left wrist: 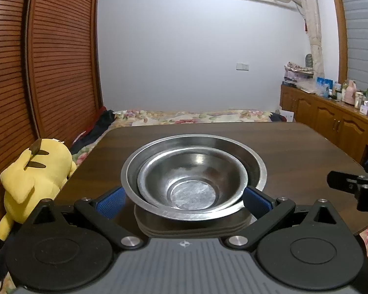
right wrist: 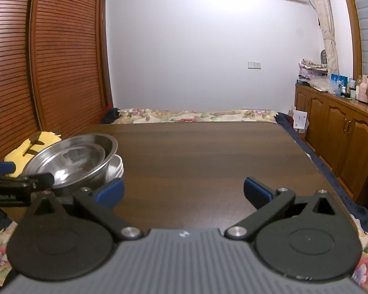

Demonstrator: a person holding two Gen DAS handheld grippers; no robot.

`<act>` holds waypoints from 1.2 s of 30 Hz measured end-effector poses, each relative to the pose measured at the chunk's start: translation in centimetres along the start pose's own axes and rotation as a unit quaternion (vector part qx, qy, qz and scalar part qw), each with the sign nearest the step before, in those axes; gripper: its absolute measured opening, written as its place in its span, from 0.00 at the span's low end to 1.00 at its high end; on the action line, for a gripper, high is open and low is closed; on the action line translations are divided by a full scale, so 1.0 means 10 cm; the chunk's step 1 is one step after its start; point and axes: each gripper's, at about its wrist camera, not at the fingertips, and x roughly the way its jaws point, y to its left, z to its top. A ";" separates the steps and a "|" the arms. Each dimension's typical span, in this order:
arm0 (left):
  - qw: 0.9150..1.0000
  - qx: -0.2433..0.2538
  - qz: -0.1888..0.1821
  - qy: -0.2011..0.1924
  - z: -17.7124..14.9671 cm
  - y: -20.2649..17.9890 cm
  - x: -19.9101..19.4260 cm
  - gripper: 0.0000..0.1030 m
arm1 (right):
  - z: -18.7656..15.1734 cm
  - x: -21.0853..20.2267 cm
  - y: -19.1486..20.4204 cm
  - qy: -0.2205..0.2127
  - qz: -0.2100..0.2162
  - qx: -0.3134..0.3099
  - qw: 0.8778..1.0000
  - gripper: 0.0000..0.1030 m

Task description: Organize plates and bowls

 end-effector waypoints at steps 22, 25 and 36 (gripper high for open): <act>1.000 0.000 0.006 0.003 -0.02 0.00 -0.03 1.00 | 0.01 0.00 -0.03 0.000 -0.003 0.003 1.000 1.00; 1.000 0.000 0.005 0.003 -0.02 0.00 -0.03 1.00 | 0.01 0.01 -0.03 0.002 -0.004 0.004 1.000 1.00; 1.000 -0.003 0.005 0.002 -0.01 0.02 -0.03 1.00 | 0.01 0.03 -0.04 0.003 -0.002 0.007 1.000 1.00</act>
